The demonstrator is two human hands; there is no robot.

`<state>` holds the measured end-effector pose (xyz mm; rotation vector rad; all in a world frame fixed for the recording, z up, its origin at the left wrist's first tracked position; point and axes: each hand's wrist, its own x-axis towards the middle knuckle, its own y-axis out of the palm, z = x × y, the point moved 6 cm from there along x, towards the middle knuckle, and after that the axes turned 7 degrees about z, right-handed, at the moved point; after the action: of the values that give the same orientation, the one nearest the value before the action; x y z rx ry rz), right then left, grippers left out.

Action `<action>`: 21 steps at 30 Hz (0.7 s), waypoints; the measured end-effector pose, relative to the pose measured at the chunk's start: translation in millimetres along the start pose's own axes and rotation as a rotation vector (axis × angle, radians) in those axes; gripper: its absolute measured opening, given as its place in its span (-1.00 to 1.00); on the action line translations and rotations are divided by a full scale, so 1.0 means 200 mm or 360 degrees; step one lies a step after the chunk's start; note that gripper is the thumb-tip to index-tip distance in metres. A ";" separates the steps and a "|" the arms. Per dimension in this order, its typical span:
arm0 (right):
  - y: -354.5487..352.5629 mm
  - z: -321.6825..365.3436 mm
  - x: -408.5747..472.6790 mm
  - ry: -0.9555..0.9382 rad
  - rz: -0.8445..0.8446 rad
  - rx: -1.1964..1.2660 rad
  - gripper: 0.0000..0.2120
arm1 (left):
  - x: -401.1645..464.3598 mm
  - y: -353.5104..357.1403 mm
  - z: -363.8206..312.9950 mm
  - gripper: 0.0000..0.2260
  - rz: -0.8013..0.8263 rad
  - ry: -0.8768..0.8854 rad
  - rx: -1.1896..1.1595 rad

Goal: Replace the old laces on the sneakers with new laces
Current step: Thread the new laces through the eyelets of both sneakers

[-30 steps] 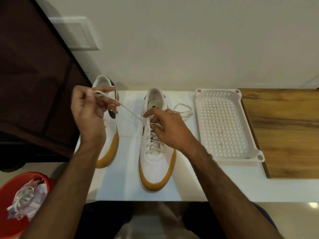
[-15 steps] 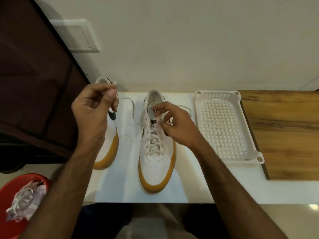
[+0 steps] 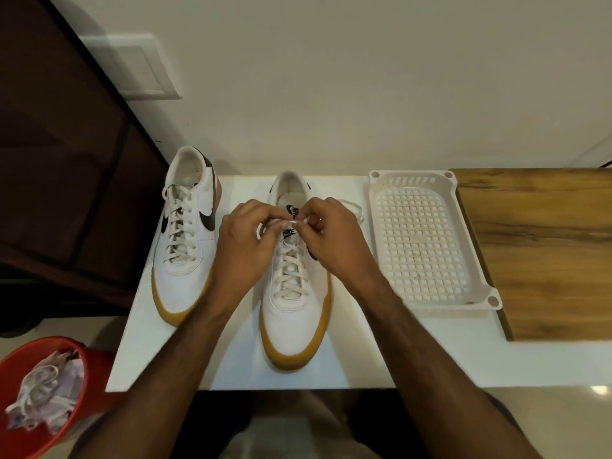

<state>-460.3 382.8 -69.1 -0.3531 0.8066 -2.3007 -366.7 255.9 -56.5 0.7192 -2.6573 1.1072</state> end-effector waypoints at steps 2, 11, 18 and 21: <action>-0.01 -0.02 0.00 0.0104 -0.0035 0.0117 -0.97 | 0.00 0.03 0.00 -0.92 0.0005 0.0058 0.0077; -0.04 -0.16 -0.03 0.0469 0.0022 0.0841 -0.72 | -0.02 0.10 -0.02 -0.86 0.0098 0.0016 0.0185; -0.02 -0.18 -0.03 0.0514 0.0029 0.0992 -0.72 | -0.02 0.11 0.03 -0.67 0.0019 -0.0262 -0.0160; -0.02 -0.18 -0.03 0.0523 0.0028 0.1020 -0.73 | -0.01 0.11 0.02 -0.69 0.0044 -0.0242 -0.0102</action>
<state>-475.1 405.6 -94.6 0.3225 0.1777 -2.4808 -375.3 267.4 -74.3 0.7861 -2.8232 1.0061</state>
